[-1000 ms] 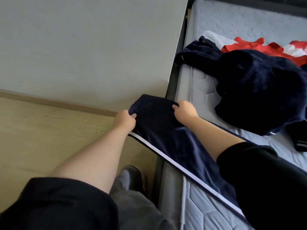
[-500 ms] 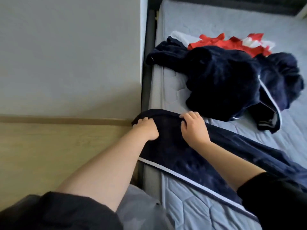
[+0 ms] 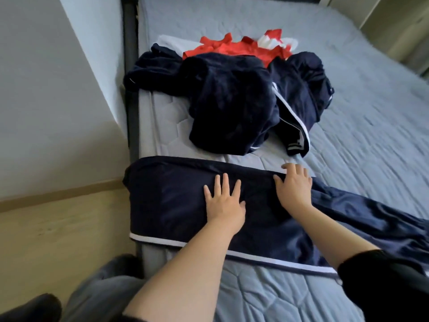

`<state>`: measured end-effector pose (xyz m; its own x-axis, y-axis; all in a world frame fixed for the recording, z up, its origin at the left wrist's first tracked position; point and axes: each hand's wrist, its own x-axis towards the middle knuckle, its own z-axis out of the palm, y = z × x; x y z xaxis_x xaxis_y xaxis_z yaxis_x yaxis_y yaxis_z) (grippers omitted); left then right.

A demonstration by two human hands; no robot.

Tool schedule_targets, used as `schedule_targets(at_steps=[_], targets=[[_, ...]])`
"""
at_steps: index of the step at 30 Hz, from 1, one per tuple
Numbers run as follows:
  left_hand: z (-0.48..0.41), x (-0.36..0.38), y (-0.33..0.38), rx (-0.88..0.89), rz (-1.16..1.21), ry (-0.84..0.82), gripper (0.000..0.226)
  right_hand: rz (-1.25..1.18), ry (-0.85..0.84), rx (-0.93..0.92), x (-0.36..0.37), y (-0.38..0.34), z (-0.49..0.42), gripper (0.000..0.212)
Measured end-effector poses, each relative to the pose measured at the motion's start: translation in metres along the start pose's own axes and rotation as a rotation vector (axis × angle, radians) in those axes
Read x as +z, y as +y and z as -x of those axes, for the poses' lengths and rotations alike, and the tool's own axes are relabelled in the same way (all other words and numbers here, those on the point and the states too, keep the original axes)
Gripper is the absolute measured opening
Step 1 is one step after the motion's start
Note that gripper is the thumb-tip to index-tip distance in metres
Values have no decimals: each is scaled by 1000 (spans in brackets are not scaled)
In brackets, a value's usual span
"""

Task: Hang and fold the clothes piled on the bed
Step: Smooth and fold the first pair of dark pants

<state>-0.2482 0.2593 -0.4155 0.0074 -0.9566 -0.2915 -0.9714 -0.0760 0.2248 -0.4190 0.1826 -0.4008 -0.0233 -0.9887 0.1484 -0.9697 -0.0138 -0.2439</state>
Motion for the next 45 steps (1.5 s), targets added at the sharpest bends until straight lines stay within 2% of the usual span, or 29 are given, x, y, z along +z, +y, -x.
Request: schedule_targets(at_steps=[2, 5, 8, 10, 12, 14, 15, 17, 19, 20, 21, 24, 25, 26, 28, 30, 31, 32, 37, 45], targets=[[-1, 5, -3, 53, -45, 42, 62, 52, 8, 11, 1, 13, 7, 32], [-3, 11, -3, 188, -134, 94, 62, 116, -243, -25, 6, 26, 13, 33], [-1, 18, 3, 372, -235, 117, 61, 90, -375, -97, -2, 31, -1, 16], [1, 22, 5, 428, -281, 111, 61, 80, -265, -84, -13, 31, -13, 10], [2, 25, 4, 415, -304, 105, 61, 20, 32, -5, -23, 34, -22, 6], [3, 26, 1, 353, -290, 94, 61, -67, 207, 61, -28, 31, -17, 15], [3, 27, -1, 315, -272, 89, 62, -101, 232, 8, -25, 27, -8, 22], [3, 27, -4, 254, -246, 88, 62, -88, 128, -244, -10, 24, 20, 36], [5, 28, -6, 220, -235, 104, 63, 93, -173, -497, 7, 34, 54, 51], [6, 29, -8, 200, -231, 106, 63, 194, -264, -497, 13, 50, 63, 56], [7, 29, -9, 173, -227, 108, 63, 246, -280, -380, 16, 68, 66, 58], [9, 30, -13, 75, -207, 123, 64, 147, -226, 349, 3, 98, 60, 61], [9, 30, -13, 55, -197, 126, 64, 93, -219, 481, -1, 95, 57, 63], [9, 28, -13, 41, -188, 126, 64, 80, -178, 471, -1, 84, 57, 64], [8, 26, -14, 26, -166, 128, 61, 22, -65, 141, 5, 47, 65, 65], [6, 23, -20, 7, -152, 132, 58, -7, -167, -259, 16, 13, 80, 62], [5, 21, -25, -12, -148, 129, 58, 37, -265, -383, 21, 7, 85, 61], [5, 19, -31, -34, -146, 118, 58, 98, -333, -417, 25, 11, 86, 61], [11, 13, -24, -74, -168, 50, 62, 206, -318, -109, 18, 85, 75, 61], [42, 45, 81, 237, -92, -80, 63, 274, -313, 222, -17, 173, 101, 60]])
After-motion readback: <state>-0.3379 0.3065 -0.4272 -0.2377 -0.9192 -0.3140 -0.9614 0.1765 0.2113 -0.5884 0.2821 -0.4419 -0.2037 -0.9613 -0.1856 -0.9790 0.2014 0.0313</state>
